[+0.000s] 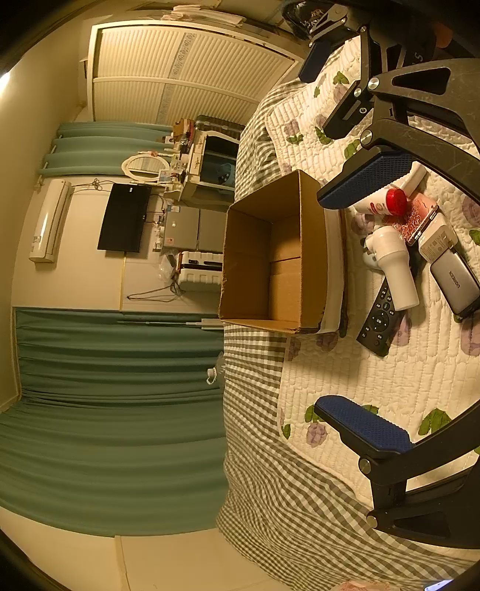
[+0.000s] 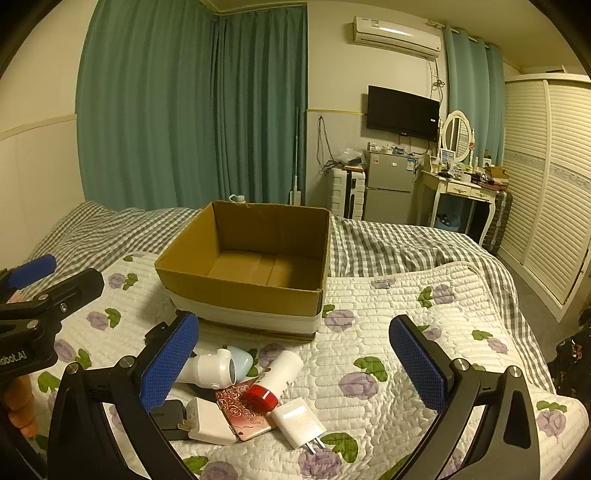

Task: Organize rigid objects

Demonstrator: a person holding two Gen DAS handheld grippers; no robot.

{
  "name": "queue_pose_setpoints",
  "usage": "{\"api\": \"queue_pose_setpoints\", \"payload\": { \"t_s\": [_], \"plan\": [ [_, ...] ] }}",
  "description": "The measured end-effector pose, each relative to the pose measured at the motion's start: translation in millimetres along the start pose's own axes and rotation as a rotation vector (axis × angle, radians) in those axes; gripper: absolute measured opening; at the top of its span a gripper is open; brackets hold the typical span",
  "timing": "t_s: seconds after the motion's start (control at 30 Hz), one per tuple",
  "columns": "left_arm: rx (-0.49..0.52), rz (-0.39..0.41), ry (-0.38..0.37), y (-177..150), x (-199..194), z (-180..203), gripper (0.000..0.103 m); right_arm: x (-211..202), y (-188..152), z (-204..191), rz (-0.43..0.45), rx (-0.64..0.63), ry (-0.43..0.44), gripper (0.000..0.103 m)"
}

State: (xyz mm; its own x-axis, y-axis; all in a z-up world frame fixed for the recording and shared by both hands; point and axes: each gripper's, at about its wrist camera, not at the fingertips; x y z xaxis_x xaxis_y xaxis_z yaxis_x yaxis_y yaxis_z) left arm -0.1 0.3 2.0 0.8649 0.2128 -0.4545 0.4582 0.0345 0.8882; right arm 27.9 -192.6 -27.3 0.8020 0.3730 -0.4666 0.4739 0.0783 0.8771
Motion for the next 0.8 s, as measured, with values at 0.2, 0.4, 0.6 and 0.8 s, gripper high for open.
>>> {"api": "queue_pose_setpoints", "payload": {
  "t_s": [0.2,0.4,0.6,0.8],
  "plan": [
    [-0.002,0.006,-0.001,3.6,-2.4,1.2,0.103,-3.3,2.7,1.8,-0.005,-0.004,0.014,0.103],
    [0.001,-0.014,0.008,-2.6,-1.6,4.5,0.103,-5.5,4.2,10.6,-0.021,-0.009,0.031,0.103],
    [0.029,-0.101,0.026,-22.9,17.9,13.9,0.102,16.4,-15.7,31.6,-0.145,-0.004,0.026,0.103],
    [0.071,-0.172,0.035,-48.0,31.7,22.3,0.102,38.3,-39.8,40.0,-0.252,0.004,0.051,0.1]
  ]
}}
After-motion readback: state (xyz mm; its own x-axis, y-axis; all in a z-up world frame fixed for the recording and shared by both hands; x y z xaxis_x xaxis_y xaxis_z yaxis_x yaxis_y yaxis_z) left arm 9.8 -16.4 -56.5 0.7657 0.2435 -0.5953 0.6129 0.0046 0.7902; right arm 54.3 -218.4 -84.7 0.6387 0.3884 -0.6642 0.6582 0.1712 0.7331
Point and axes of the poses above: each gripper's, at about its wrist camera, not at the fingertips, and x roughly the way its jaws point, z to its right, y to its top, and after that the axes turned 13 degrees about y, right-handed
